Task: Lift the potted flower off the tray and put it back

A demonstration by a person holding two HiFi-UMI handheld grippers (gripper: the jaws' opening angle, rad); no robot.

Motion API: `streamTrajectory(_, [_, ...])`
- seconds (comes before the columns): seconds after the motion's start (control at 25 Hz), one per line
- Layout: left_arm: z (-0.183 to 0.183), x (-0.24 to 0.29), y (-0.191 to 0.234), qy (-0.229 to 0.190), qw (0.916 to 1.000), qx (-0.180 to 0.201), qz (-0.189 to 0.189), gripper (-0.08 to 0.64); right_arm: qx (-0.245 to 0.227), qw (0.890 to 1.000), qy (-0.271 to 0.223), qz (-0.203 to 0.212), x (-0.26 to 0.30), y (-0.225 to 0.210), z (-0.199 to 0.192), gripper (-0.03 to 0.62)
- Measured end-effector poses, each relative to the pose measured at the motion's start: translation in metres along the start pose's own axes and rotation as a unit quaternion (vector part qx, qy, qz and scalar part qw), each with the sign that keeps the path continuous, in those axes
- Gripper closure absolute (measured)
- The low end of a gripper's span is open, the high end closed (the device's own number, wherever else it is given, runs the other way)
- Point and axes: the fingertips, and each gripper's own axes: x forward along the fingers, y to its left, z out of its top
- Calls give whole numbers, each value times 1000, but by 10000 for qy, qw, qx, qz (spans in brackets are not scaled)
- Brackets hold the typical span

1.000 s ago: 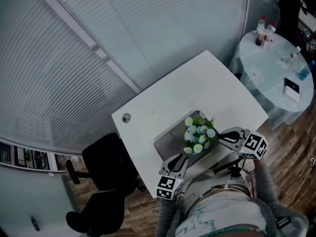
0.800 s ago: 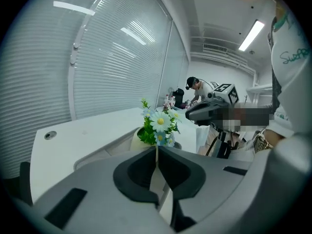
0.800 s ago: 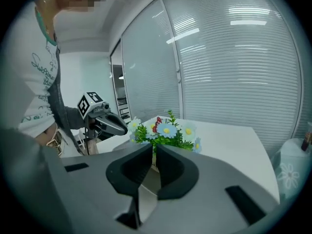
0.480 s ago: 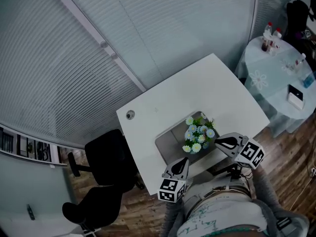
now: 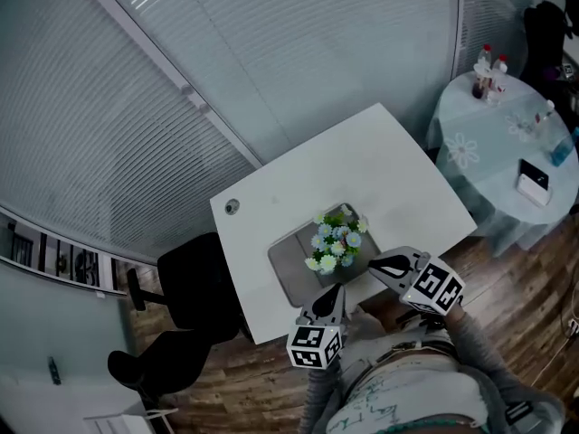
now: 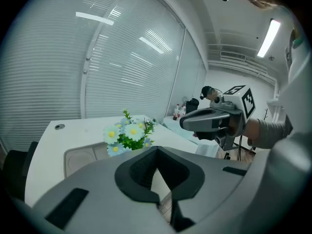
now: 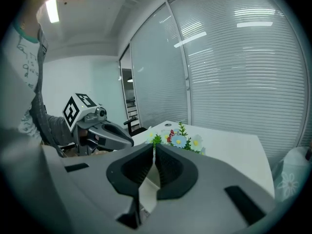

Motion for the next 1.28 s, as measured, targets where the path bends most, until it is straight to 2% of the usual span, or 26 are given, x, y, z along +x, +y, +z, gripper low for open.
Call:
streamTrajectory(0.44, [27, -25, -67, -546, 9972, 54, 517, 549, -295, 9981, -105, 538, -47, 49, -5, 563])
streamTrajectory(0.88, [28, -50, -133, -931, 9909, 4, 971, 549, -413, 9964, -646, 364, -102, 79, 0, 563])
streamTrajectory(1.28, [53, -74, -166, -1312, 9843, 188, 1169, 549, -445, 9959, -760, 213, -128, 99, 16, 563])
